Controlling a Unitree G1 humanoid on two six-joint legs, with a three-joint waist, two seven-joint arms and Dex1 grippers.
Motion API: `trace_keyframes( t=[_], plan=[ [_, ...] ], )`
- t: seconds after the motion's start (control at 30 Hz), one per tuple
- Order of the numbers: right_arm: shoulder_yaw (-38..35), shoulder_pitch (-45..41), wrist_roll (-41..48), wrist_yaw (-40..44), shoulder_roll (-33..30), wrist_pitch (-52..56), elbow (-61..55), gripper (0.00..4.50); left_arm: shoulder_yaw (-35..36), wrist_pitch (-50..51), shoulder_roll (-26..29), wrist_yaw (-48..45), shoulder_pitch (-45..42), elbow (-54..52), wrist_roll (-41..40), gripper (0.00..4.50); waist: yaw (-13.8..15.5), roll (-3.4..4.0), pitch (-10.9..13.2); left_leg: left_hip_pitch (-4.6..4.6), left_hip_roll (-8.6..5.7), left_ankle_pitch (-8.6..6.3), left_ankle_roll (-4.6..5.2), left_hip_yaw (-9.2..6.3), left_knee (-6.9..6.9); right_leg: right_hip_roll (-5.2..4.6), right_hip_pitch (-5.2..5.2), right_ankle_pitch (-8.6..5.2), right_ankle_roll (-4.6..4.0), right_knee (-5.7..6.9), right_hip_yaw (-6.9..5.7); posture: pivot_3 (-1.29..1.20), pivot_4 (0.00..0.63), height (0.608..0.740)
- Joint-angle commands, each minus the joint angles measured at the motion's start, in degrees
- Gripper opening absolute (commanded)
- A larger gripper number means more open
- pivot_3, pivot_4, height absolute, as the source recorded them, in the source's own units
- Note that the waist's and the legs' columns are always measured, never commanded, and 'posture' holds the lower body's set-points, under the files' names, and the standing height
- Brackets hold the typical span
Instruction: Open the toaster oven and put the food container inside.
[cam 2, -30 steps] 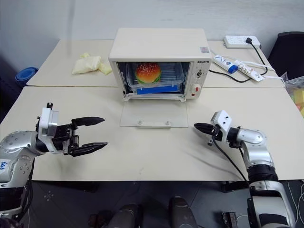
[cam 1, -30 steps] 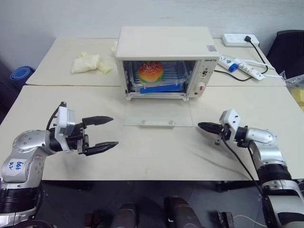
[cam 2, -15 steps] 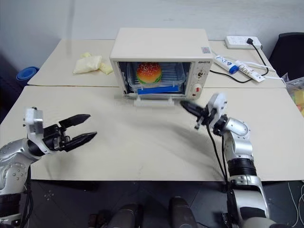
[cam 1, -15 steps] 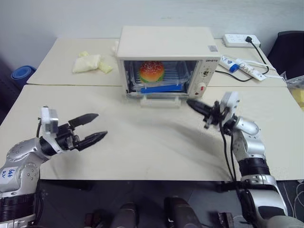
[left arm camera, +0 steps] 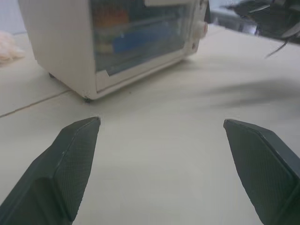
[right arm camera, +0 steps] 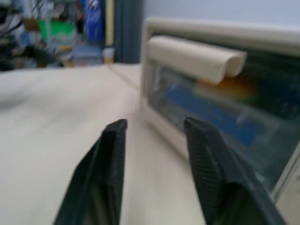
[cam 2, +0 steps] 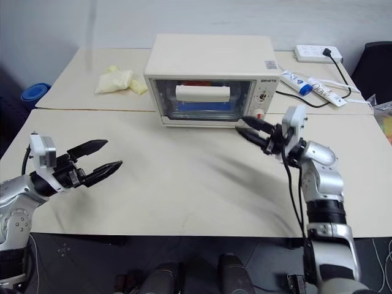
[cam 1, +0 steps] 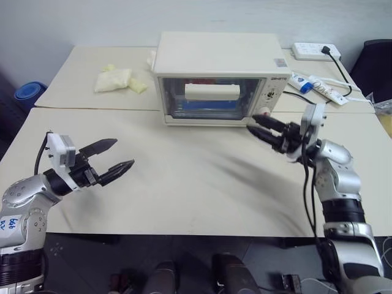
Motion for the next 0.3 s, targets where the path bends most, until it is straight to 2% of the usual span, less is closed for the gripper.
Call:
trace_keyframes(
  t=[0.03,0.13,0.3],
  plan=[
    [0.64,5.97,-0.94,5.36,-3.83,-2.45,-4.94,3.27,0.06,-8.27,1.21,-4.18,5.01,3.17,4.84,4.5,0.06,0.04,-0.01,0.06,0.04,-0.01,-0.02,0.0,-0.07,0.03,0.02,0.0,0.0,-0.08,-0.01,0.0,0.15,0.74],
    [-0.63,9.8,-2.25,6.27,-4.92,-6.05,-2.56,4.41,0.5,-11.55,0.25,-3.66,7.33,5.21,6.25,4.5,0.25,0.03,0.0,0.06,0.06,0.03,-0.02,0.01,0.03,0.04,0.04,0.0,-0.01,-0.28,-0.01,0.0,0.15,0.74],
    [-2.07,14.13,-3.17,5.23,-4.51,-9.65,-1.48,4.49,1.17,-14.71,-1.77,-0.38,9.14,4.09,7.47,4.5,0.4,0.03,0.0,0.32,0.06,0.03,0.22,-0.06,0.05,-0.03,0.29,0.05,0.03,-0.2,-0.02,0.0,0.15,0.74]
  ],
)
